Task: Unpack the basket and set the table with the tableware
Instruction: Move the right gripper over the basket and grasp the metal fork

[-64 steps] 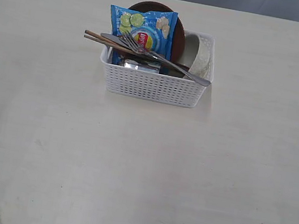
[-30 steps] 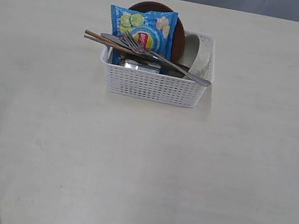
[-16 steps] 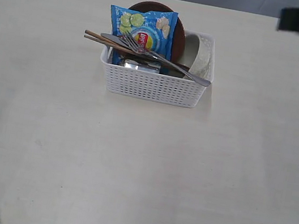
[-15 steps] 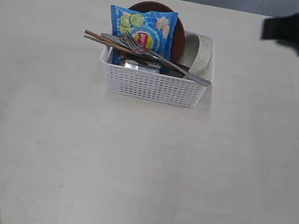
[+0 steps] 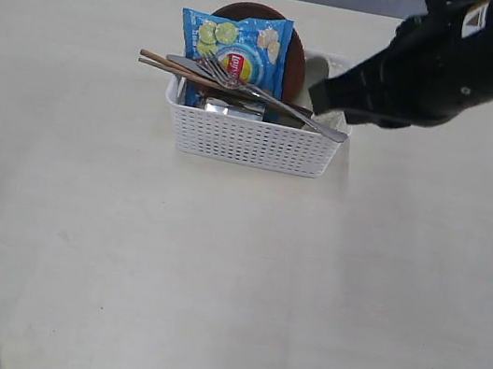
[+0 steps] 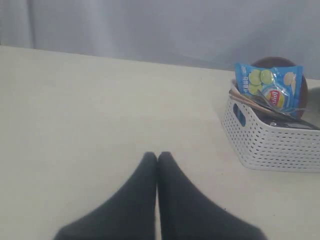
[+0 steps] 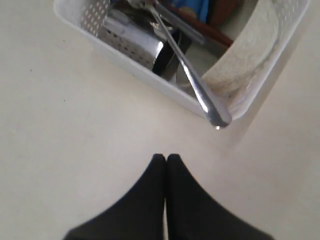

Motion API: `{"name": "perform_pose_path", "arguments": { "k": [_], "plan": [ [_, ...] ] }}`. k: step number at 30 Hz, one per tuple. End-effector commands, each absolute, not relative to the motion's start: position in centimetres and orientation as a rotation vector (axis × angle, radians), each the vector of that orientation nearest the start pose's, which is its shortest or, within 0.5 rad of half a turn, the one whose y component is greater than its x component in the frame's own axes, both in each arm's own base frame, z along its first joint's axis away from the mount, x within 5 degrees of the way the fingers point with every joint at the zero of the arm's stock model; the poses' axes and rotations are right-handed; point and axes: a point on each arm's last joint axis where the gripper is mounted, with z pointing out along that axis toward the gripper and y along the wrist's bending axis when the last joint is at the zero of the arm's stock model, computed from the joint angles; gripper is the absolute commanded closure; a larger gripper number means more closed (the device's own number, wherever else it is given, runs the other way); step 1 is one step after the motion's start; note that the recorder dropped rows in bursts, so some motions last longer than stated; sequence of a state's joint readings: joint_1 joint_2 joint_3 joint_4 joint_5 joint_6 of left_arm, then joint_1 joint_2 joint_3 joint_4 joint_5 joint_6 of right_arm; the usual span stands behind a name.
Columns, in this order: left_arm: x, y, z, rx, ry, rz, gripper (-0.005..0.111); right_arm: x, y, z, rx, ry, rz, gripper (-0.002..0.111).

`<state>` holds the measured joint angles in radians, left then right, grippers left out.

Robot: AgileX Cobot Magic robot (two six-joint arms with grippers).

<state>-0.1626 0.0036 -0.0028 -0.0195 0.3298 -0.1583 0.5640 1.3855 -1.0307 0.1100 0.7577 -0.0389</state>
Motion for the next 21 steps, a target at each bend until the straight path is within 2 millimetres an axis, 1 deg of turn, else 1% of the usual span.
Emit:
{"name": "perform_pose_path", "arguments": {
  "k": [1, 2, 5, 9, 12, 15, 18, 21],
  "plan": [
    [5.3, -0.9, 18.4, -0.011, 1.809, -0.25, 0.107, 25.5, 16.8, 30.8, -0.78, 2.465, 0.27, 0.109],
    [5.3, -0.9, 18.4, -0.011, 1.809, -0.25, 0.107, 26.1, 17.1, 31.4, -0.799, 2.461, 0.255, 0.109],
    [5.3, -0.9, 18.4, -0.011, 1.809, -0.25, 0.107, 28.0, 18.2, 32.2, -0.91, 2.508, 0.193, 0.109],
    [5.3, -0.9, 18.4, -0.011, 1.809, -0.25, 0.107, 30.6, 19.9, 31.8, -1.026, 2.599, 0.154, 0.109],
    [5.3, -0.9, 18.4, -0.011, 1.809, -0.25, 0.107, 32.6, 21.4, 30.5, -1.076, 2.646, 0.174, 0.108],
    [5.3, -0.9, 18.4, -0.011, 1.809, -0.25, 0.107, 34.1, 23.0, 29.3, -1.161, 2.625, 0.241, 0.108],
    [5.3, -0.9, 18.4, -0.011, 1.809, -0.25, 0.107, 35.1, 24.1, 27.8, -1.201, 2.627, 0.298, 0.108],
    [5.3, -0.9, 18.4, -0.011, 1.809, -0.25, 0.107, 35.8, 24.9, 26.2, -1.244, 2.639, 0.294, 0.108]
  ]
}}
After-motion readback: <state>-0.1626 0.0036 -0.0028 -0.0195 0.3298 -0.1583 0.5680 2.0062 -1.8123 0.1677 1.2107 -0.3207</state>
